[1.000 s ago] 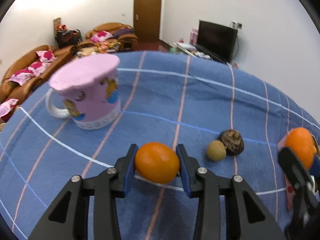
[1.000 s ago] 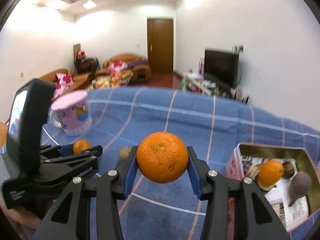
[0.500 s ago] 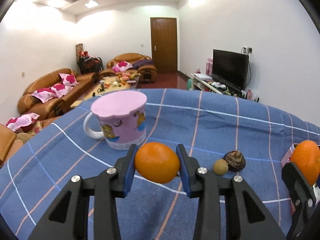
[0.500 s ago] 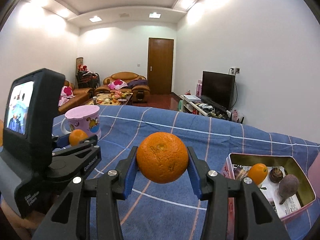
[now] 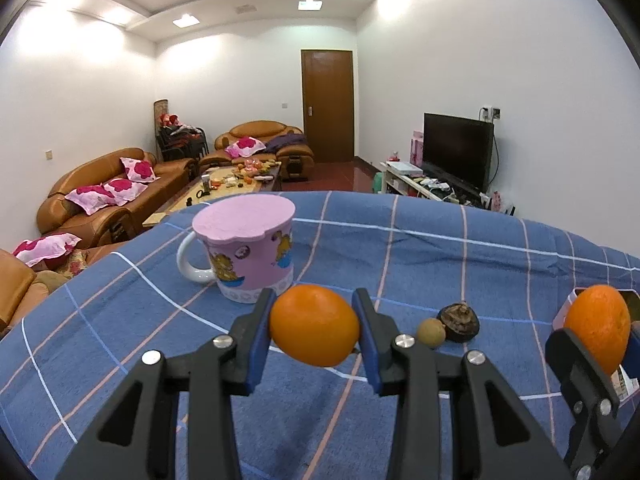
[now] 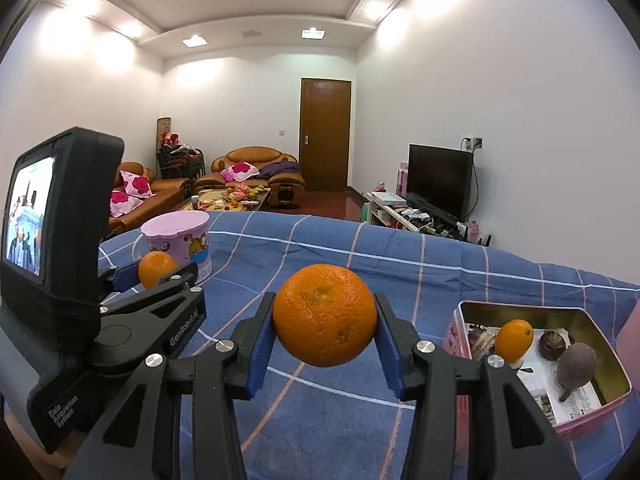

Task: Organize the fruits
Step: 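Lift both held oranges and carry them toward the pink tin box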

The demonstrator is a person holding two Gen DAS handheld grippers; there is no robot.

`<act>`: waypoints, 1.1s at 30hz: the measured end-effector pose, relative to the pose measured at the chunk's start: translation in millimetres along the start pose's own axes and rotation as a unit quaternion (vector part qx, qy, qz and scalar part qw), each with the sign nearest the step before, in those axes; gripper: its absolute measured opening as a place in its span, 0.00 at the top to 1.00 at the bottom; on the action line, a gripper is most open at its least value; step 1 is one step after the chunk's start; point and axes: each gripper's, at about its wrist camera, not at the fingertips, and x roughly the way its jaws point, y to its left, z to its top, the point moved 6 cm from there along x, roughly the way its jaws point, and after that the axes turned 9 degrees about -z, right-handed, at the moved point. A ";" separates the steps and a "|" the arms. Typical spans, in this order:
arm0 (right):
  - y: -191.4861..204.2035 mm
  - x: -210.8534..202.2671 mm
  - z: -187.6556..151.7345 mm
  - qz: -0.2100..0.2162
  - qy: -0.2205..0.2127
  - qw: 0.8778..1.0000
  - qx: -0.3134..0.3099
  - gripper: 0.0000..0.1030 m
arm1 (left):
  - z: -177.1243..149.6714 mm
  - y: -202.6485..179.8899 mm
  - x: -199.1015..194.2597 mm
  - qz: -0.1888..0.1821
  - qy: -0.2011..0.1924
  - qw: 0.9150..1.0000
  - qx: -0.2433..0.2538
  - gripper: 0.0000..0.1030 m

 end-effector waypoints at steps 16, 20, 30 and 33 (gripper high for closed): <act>-8.9 -18.1 -2.3 -0.019 -0.021 1.000 -0.002 0.53 | -1.4 -10.9 -16.2 -0.001 -0.022 1.000 0.003 0.60; -15.4 -18.8 -2.7 -0.023 -0.019 1.000 0.006 0.53 | -2.4 -18.5 -21.3 -0.005 -0.029 1.000 0.012 0.60; -27.5 -20.0 -5.1 -0.030 -0.016 0.999 0.022 0.53 | -3.5 -34.1 -26.4 -0.009 -0.037 0.999 0.026 0.60; -29.7 -22.0 -6.3 -0.033 -0.015 0.999 0.027 0.53 | -4.0 -38.8 -28.0 -0.009 -0.038 0.999 0.031 0.60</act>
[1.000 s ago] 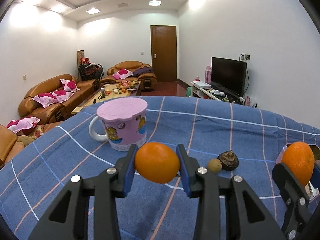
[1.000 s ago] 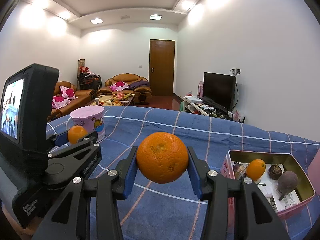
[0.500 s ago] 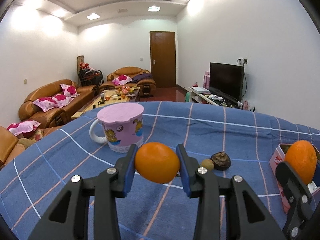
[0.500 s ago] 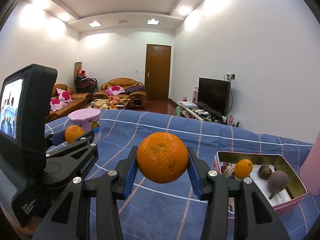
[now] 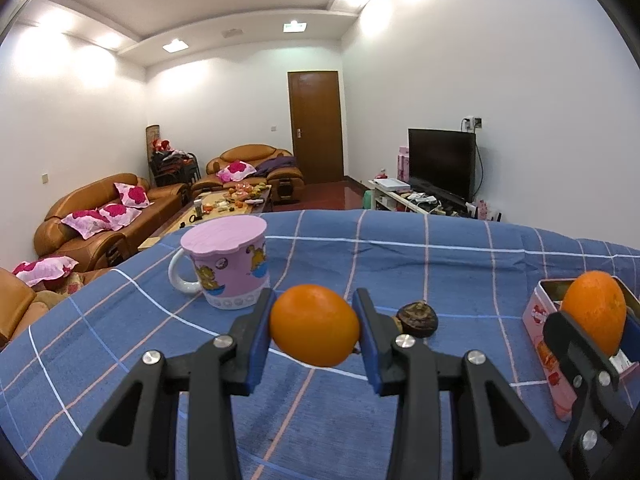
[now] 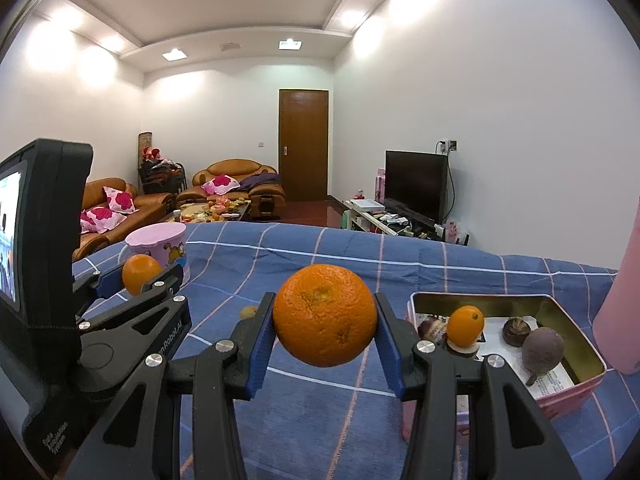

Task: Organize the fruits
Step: 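Lift both held oranges and carry them toward the pink tin box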

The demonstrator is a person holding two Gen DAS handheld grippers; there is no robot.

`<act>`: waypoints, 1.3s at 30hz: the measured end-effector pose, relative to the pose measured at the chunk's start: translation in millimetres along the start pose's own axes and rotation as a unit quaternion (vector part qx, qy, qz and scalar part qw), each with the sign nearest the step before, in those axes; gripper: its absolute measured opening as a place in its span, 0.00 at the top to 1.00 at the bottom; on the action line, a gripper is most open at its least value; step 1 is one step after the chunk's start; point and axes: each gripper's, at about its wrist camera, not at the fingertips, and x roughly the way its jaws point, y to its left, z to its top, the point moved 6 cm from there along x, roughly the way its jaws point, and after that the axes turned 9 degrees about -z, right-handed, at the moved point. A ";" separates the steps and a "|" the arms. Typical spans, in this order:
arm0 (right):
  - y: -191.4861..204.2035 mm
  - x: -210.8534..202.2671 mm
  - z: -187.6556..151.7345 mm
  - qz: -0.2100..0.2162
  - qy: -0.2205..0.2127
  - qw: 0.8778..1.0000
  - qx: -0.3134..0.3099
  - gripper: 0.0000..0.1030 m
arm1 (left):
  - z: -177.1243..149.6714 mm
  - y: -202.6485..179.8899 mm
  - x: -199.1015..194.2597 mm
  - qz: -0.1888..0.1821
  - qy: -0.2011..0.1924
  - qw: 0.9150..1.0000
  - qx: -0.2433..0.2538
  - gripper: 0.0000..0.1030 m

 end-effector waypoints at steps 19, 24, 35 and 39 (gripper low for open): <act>-36.4 -10.3 -2.7 -0.026 0.000 1.000 0.014 0.53 | -2.7 -44.8 -18.4 -0.026 -0.016 0.999 0.030 0.59; -44.5 -14.0 -3.5 -0.032 -0.001 0.999 0.013 0.53 | -0.5 -47.3 -22.4 -0.055 -0.024 0.998 0.027 0.60; -63.0 -11.1 -6.9 -0.037 0.012 0.999 0.035 0.53 | -4.3 40.6 1.3 -0.070 0.072 0.995 -0.019 0.48; -63.6 -12.2 -6.9 -0.035 0.009 0.999 0.033 0.53 | -12.8 -4.7 18.9 -0.112 0.106 0.988 0.028 0.43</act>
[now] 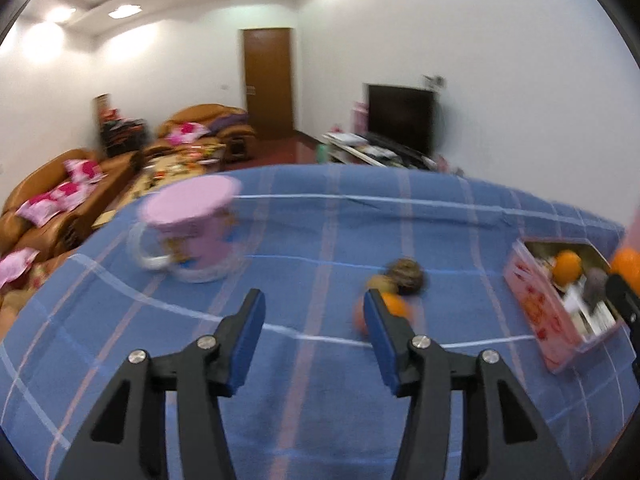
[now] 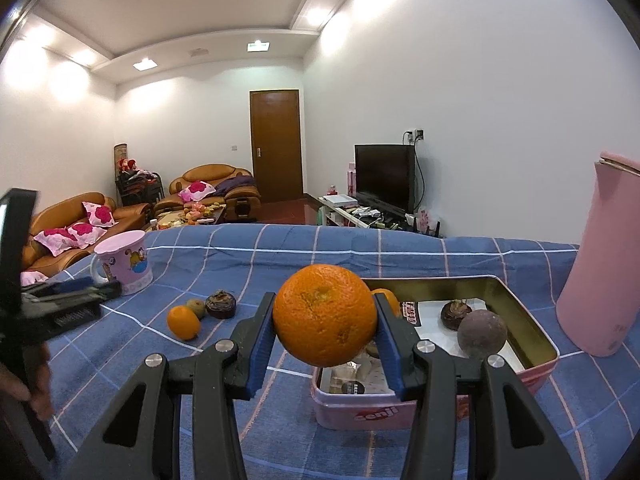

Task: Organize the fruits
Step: 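Lift both held oranges and carry them toward the pink tin box, then lower both oranges into the tin box and open both grippers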

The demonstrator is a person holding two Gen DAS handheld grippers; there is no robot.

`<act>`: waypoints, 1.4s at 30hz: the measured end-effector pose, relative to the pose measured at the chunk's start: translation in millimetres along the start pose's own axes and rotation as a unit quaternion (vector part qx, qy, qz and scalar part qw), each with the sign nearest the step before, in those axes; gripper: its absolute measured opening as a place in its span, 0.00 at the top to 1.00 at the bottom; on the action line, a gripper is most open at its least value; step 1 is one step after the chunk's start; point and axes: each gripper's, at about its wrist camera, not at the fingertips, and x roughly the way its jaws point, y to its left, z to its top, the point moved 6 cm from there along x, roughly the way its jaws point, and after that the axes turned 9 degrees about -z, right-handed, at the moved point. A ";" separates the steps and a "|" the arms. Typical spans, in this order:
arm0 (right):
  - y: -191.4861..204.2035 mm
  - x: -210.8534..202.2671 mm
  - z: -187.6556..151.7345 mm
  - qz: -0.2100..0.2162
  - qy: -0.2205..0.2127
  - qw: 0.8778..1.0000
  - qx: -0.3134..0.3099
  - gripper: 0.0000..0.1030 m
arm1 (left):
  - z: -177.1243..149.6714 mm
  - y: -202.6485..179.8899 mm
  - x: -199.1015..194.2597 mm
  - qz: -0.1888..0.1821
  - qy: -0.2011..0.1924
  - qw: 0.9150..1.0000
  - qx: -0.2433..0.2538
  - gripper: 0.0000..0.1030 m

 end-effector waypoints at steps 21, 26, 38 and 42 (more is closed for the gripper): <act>-4.3 1.6 2.8 -0.011 -0.014 1.000 -0.008 0.53 | -1.3 -39.2 35.3 -0.008 0.024 0.999 -0.040 0.61; -7.1 -0.5 3.9 -0.022 -0.025 0.999 -0.020 0.53 | 1.0 -76.9 -0.3 0.003 -0.049 0.999 -0.006 0.61; -41.3 -0.8 3.2 -0.043 -0.024 0.999 -0.020 0.53 | 2.9 -125.1 -20.7 0.003 -0.081 0.996 0.024 0.60; -53.9 -2.1 2.8 -0.051 -0.026 0.998 -0.022 0.53 | 1.5 -137.8 -20.9 0.000 -0.081 0.996 0.029 0.60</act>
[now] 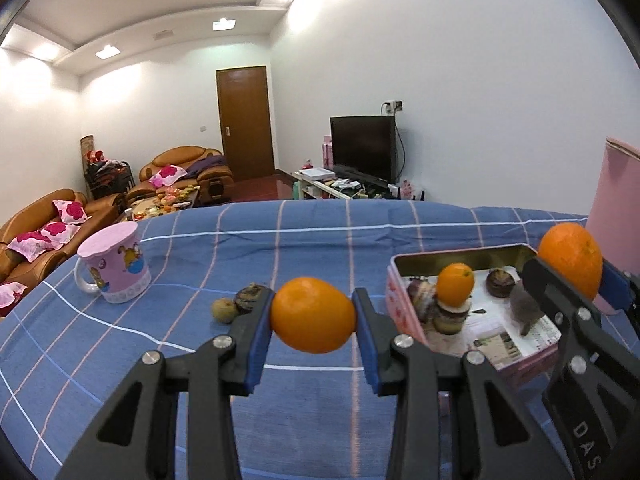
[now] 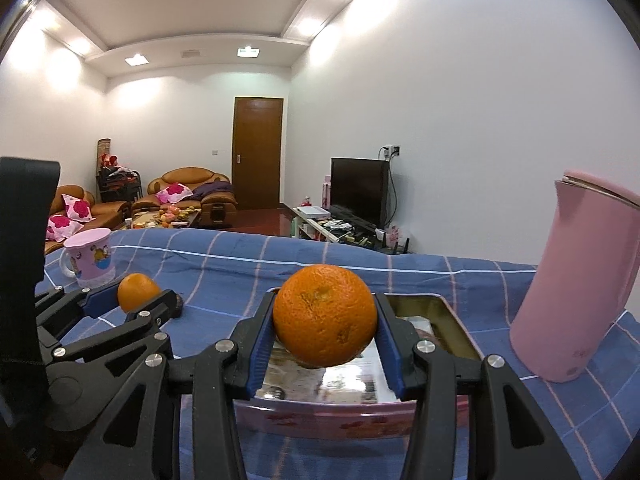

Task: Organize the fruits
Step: 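Lower both oranges into the tin box and open both grippers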

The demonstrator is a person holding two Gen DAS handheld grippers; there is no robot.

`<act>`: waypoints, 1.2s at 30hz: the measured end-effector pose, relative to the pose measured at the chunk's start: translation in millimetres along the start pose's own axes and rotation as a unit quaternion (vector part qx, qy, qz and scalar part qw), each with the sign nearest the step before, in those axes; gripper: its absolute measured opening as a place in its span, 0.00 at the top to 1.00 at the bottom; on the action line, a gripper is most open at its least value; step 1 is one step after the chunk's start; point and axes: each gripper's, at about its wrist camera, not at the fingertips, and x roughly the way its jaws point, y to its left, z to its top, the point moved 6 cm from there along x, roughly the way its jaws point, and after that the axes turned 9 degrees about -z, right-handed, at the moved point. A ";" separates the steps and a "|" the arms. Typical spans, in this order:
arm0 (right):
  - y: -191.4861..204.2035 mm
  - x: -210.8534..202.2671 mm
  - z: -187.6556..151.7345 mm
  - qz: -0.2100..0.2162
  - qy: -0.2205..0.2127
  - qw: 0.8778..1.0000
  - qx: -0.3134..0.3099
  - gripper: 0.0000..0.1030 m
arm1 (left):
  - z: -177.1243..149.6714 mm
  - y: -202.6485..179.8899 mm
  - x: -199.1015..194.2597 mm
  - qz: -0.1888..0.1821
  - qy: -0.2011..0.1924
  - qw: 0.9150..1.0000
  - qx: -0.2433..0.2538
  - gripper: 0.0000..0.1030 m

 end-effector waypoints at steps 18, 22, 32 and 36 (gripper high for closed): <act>-48.5 8.9 -0.2 -0.028 0.004 1.000 0.005 0.53 | 2.2 -47.9 5.9 -0.022 -0.001 1.000 0.010 0.60; -59.2 14.1 -0.3 -0.038 0.009 0.999 0.012 0.53 | 4.8 -64.7 14.9 -0.033 0.007 0.999 0.021 0.60; -68.6 30.2 3.0 -0.060 0.011 0.998 0.009 0.53 | 10.7 -83.3 32.5 -0.046 0.022 0.999 0.011 0.60; -75.9 37.0 3.2 -0.067 0.016 0.997 0.015 0.53 | 12.0 -89.1 40.3 -0.051 0.030 0.998 0.008 0.60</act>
